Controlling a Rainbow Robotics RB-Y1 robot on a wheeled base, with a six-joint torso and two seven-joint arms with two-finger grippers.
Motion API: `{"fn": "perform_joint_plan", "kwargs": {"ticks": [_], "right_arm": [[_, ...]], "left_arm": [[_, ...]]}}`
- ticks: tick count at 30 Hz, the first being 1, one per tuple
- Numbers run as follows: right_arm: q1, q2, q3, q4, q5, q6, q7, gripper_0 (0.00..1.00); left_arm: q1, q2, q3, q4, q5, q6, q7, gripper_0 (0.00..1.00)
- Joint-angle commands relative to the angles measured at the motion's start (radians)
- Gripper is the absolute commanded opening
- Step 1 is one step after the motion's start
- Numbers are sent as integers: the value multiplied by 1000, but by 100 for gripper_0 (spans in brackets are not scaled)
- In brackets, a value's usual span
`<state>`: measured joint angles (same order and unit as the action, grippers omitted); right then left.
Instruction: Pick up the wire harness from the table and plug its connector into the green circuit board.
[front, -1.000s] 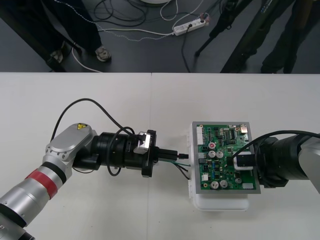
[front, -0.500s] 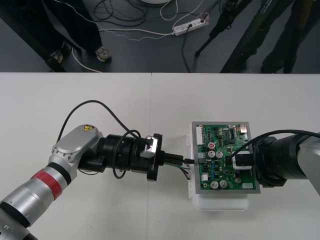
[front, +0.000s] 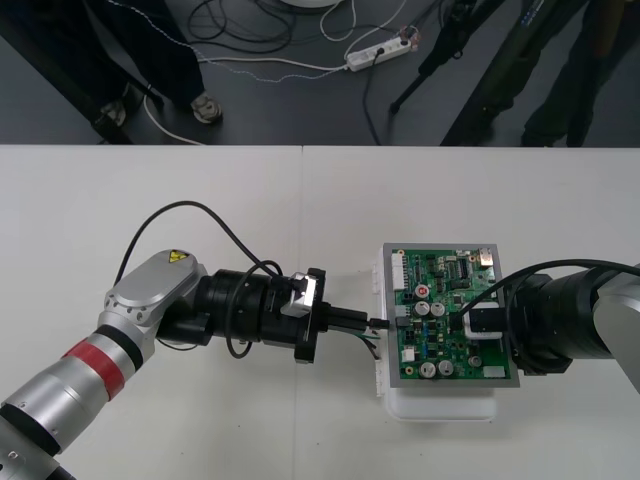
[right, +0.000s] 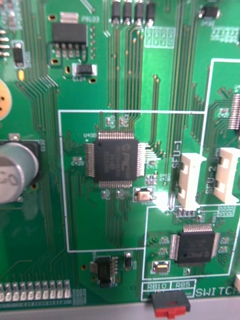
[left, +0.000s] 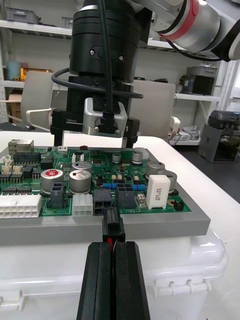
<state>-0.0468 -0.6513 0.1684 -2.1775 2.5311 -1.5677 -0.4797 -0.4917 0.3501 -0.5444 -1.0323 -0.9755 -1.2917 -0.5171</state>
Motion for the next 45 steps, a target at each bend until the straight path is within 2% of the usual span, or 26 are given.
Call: {"fn": "perform_joint_plan", "kwargs": {"ticks": [1,45], "right_arm": [[-22,22,13,-13,14,-3,-22,100],[-21,18,14,-13,18,-3,-25,100]], "left_arm": [[-42,-37,-22,-8,3,38,-61,0],[-48,-49,-34,-8,3,61,-69,0]]}}
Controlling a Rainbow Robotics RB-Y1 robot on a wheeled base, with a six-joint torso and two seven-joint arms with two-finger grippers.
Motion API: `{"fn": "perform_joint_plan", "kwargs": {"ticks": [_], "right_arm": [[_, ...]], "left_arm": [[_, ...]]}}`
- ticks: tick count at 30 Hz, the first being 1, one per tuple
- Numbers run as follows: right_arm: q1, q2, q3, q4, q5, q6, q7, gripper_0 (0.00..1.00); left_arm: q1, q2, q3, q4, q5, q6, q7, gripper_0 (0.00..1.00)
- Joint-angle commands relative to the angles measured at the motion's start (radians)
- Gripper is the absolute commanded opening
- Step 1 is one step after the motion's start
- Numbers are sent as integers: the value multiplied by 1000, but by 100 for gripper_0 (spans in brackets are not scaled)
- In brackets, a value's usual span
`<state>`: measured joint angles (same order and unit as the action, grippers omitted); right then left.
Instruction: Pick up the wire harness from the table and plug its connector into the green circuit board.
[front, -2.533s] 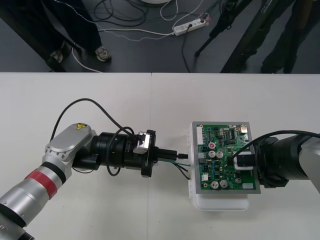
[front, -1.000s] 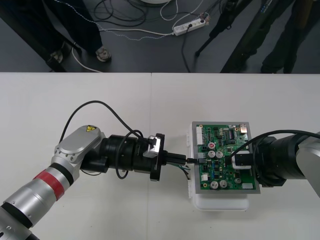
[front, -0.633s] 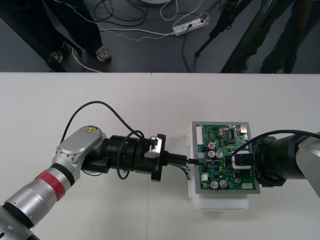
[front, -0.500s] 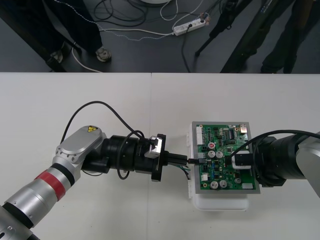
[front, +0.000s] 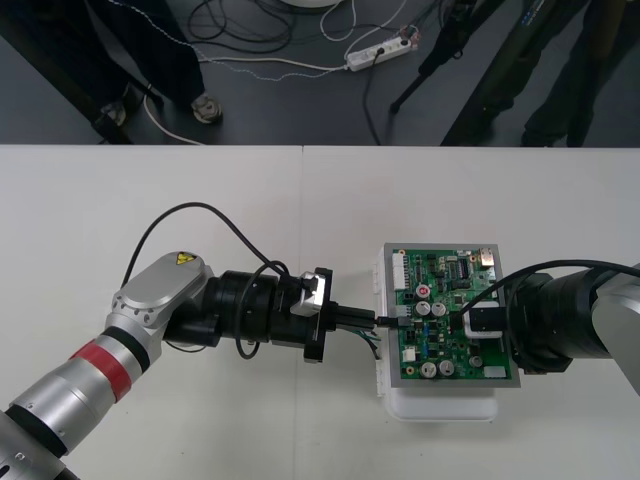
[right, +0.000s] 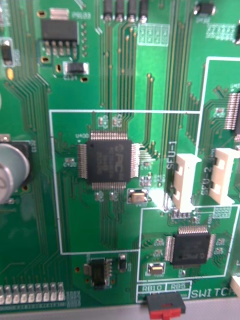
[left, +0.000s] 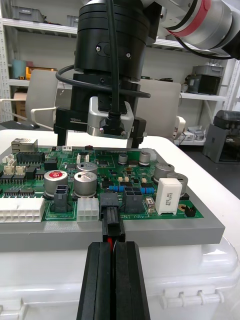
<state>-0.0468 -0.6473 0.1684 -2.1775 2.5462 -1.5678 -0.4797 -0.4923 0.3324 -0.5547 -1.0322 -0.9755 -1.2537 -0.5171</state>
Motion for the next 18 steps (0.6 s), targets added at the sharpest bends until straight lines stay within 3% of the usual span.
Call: {"fn": "perform_joint_plan", "kwargs": {"ticks": [1,18], "right_arm": [[-21,14,14,-13,2,-3,-25,100],[-21,14,14,-13,-4,-3,-28,100]], "left_arm": [[-48,-33,-24,-8,3,23,-70,0],[-52,-46,-24,-19,6,23,-109,0]]}}
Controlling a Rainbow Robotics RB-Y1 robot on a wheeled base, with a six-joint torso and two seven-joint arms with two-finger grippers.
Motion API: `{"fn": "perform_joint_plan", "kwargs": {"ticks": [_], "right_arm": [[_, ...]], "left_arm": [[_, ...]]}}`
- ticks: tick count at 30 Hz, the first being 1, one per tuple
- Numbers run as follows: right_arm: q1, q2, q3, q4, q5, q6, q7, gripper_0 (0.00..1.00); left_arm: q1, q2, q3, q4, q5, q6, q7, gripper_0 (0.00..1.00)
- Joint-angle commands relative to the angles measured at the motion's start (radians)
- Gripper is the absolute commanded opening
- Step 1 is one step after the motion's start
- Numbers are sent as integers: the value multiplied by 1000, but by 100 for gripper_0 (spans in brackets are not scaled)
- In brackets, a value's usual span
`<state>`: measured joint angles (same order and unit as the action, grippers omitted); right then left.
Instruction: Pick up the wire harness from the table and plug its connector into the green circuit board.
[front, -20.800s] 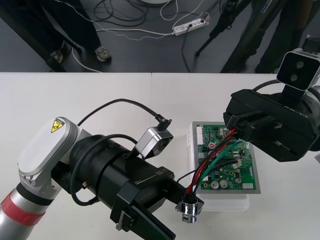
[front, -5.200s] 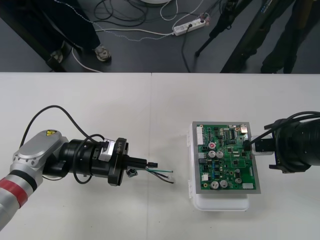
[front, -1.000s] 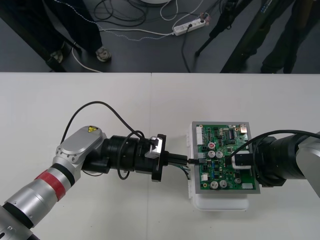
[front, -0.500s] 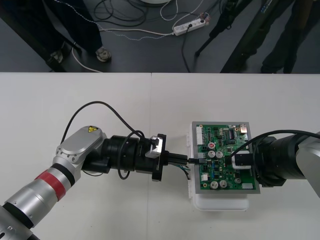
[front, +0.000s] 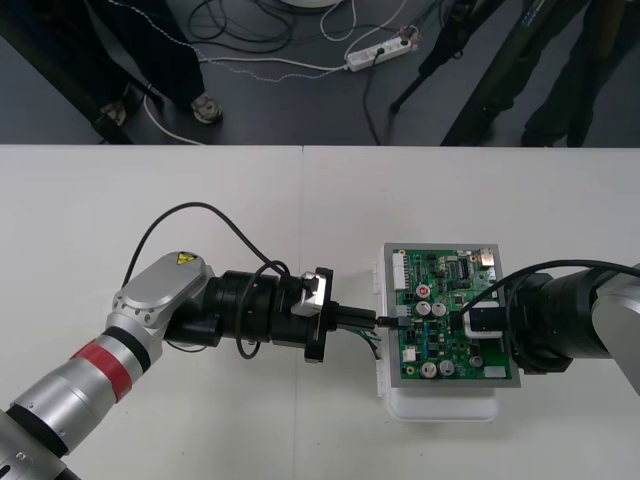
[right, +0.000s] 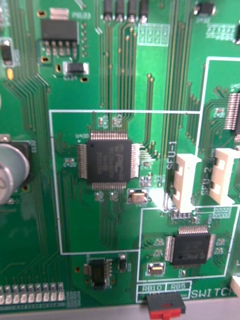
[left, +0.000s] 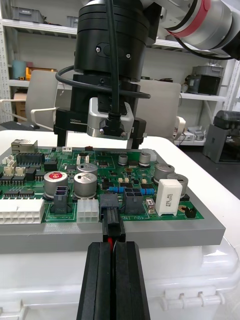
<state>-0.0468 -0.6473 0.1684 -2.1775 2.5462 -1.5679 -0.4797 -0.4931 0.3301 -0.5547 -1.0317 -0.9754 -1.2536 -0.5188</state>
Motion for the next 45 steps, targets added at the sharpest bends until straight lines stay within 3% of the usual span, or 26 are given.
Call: {"fn": "perform_joint_plan", "kwargs": {"ticks": [1,45], "right_arm": [[-21,14,14,-13,-4,-3,-28,100],[-18,9,14,-13,-4,-3,-28,100]], "left_arm": [[-53,-43,-22,-22,4,23,-112,0],[-51,-71,-34,-36,0,33,-136,0]]}}
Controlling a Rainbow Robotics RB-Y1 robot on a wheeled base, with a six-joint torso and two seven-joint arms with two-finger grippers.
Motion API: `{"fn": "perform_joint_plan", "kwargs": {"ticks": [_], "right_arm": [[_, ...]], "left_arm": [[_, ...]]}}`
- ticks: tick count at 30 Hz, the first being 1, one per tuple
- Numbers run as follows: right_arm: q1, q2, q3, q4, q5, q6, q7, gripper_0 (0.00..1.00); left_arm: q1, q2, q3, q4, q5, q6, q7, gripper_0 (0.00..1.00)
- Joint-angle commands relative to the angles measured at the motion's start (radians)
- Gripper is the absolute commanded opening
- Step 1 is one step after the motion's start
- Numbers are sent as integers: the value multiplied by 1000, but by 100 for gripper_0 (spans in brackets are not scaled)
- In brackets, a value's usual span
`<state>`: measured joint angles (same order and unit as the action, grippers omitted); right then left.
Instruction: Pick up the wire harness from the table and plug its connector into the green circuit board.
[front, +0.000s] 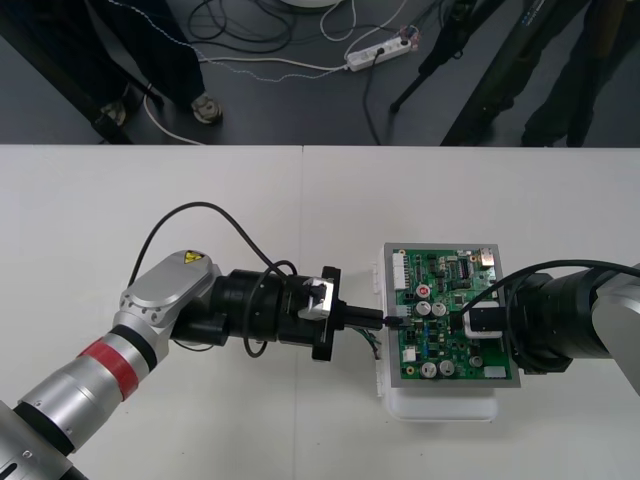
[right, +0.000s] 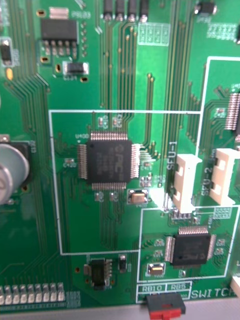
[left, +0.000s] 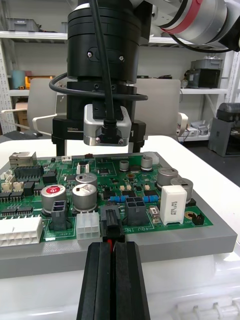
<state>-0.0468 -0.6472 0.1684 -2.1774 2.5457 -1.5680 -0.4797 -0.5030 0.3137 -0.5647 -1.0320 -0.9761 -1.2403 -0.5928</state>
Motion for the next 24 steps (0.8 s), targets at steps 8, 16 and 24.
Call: {"fn": "perform_joint_plan", "kwargs": {"ticks": [8,16,24], "right_arm": [[-19,9,14,-13,-5,-3,-28,100],[-19,9,14,-15,-8,-3,-28,100],[-19,9,13,-13,-7,-3,-28,100]], "left_arm": [[-40,-56,-24,-36,-1,21,-61,0],[-40,-54,-24,-36,-1,19,-59,0],[-40,-39,-24,-36,-1,19,-53,0]]}}
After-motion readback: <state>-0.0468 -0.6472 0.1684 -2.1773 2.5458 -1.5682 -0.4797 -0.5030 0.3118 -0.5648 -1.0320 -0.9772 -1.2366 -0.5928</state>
